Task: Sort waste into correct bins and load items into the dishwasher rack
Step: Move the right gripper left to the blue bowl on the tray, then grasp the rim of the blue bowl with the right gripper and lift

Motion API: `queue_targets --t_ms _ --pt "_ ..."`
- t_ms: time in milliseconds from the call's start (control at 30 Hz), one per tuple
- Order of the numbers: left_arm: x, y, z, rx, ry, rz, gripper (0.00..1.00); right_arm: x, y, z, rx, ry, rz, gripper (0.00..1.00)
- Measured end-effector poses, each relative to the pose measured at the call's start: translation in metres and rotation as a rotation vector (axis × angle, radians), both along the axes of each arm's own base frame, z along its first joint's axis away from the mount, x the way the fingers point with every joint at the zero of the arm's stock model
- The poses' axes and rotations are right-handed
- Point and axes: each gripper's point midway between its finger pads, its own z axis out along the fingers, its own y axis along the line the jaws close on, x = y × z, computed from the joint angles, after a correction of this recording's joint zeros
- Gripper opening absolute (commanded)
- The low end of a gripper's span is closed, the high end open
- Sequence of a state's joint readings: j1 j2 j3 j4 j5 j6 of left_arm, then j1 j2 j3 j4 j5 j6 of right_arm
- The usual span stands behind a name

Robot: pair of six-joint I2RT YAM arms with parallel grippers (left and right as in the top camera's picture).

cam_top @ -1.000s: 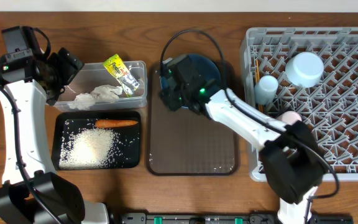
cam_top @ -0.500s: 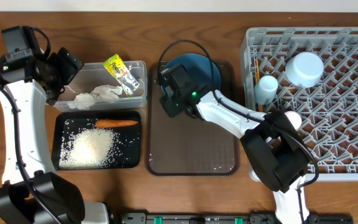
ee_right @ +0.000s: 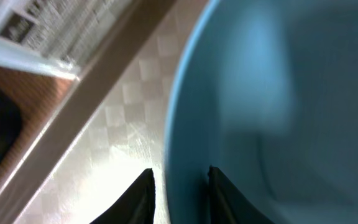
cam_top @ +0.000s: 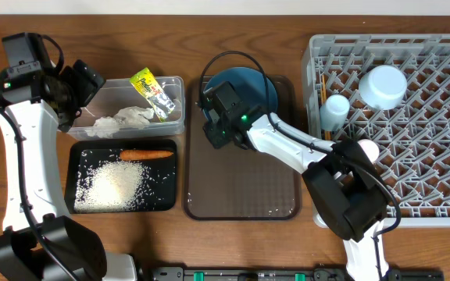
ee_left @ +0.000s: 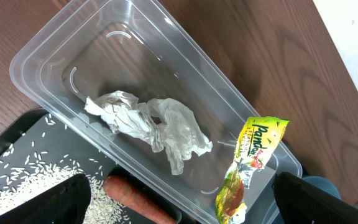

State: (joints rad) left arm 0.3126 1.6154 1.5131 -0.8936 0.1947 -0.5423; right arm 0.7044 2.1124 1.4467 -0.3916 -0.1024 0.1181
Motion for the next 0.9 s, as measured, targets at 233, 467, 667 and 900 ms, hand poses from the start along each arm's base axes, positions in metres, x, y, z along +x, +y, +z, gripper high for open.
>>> queue_targets --t_ms 233,467,667,900 --pt "0.0 0.0 0.0 0.0 0.0 0.0 0.96 -0.02 -0.017 -0.007 -0.082 0.091 0.002 0.24" --pt "0.0 0.0 0.0 0.0 0.0 0.0 0.96 -0.051 -0.045 -0.01 -0.195 0.221 0.002 0.25" --pt "0.0 0.0 0.0 0.0 0.0 0.0 0.96 -0.067 -0.056 -0.014 -0.242 0.285 0.004 0.35" --pt "0.0 0.0 0.0 0.0 0.0 0.0 0.96 -0.066 -0.055 -0.014 -0.237 0.283 0.001 0.43"
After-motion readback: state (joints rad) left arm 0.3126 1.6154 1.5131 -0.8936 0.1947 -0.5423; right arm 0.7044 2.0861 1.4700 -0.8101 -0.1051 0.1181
